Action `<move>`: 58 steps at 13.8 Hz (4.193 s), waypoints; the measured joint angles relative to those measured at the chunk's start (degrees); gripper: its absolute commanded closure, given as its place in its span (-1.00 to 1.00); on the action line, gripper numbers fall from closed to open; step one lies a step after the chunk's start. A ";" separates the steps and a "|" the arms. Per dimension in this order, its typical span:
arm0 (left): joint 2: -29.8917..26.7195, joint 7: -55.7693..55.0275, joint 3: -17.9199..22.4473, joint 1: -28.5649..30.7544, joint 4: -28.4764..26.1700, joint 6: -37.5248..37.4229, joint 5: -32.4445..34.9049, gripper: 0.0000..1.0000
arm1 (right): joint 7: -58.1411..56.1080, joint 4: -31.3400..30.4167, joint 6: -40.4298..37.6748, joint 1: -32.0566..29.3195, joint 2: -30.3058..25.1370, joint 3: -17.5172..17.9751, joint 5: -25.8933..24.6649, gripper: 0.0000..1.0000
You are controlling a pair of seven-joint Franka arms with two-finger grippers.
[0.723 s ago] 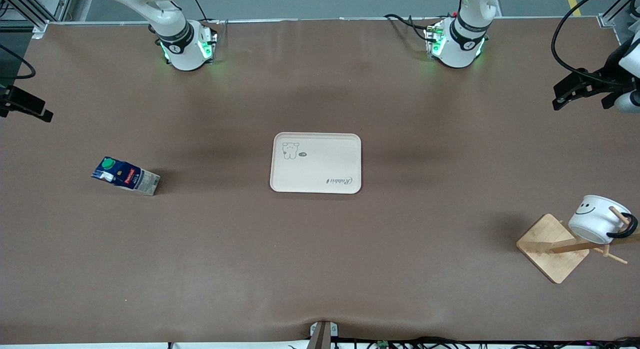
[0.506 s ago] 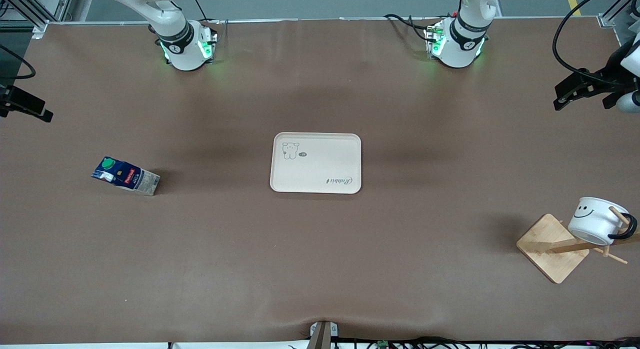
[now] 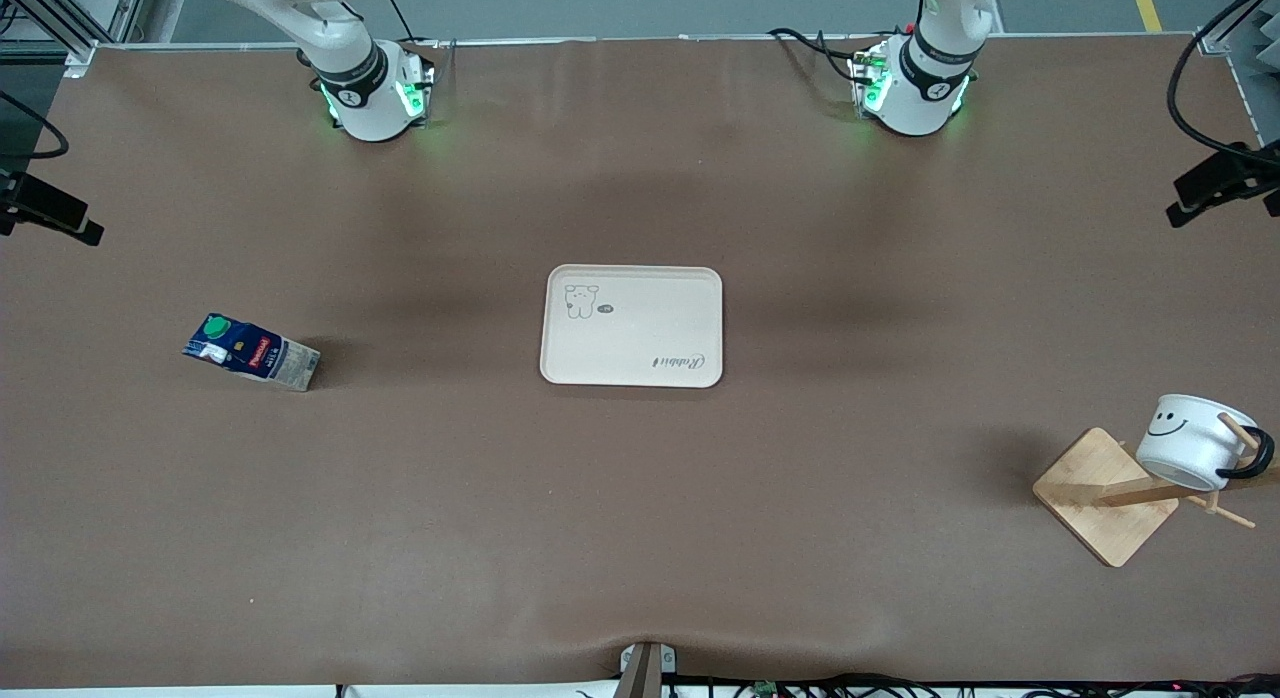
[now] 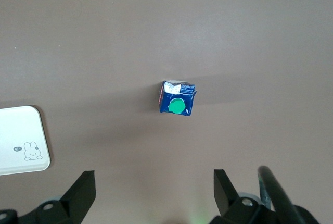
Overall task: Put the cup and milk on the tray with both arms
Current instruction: 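Move the left gripper toward the white mug on the wooden stand, then grasp the white mug rim with the left gripper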
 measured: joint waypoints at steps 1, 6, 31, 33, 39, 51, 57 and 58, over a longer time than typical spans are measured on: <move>0.29 -0.04 0.12 0.96 -0.01 0.19 0.00 -1.00 | 0.00 0.00 0.00 0.00 0.06 0.00 0.00 -1.00; 0.68 -0.04 0.18 8.38 -7.06 12.08 -2.10 -1.00 | 0.00 -0.02 0.01 -0.01 0.72 -0.02 0.00 -1.00; 8.44 47.28 -0.15 14.57 -29.68 57.29 -39.89 -0.85 | 0.00 -0.03 0.01 -0.15 1.76 -0.16 0.00 -1.00; 9.32 49.91 -0.20 14.45 -29.62 57.55 -43.25 -0.75 | 0.00 -0.03 0.02 -0.16 1.90 -0.18 0.00 -1.00; 10.14 52.07 -0.91 13.80 -27.85 57.65 -43.63 -0.33 | 0.00 -0.03 0.07 -0.17 2.13 -0.20 0.00 -1.00; 13.36 54.69 -2.39 12.98 -24.27 57.53 -43.76 1.00 | 0.00 -0.04 0.09 -0.17 2.50 -0.27 0.00 -1.00; 12.71 54.69 -3.17 13.00 -23.88 57.37 -43.75 1.00 | 0.00 -0.03 0.09 -0.18 2.86 -0.28 0.00 -1.00; 12.58 54.69 -3.25 13.00 -24.02 57.23 -43.75 1.00 | 0.00 -0.03 0.09 -0.17 2.86 -0.28 0.00 -1.00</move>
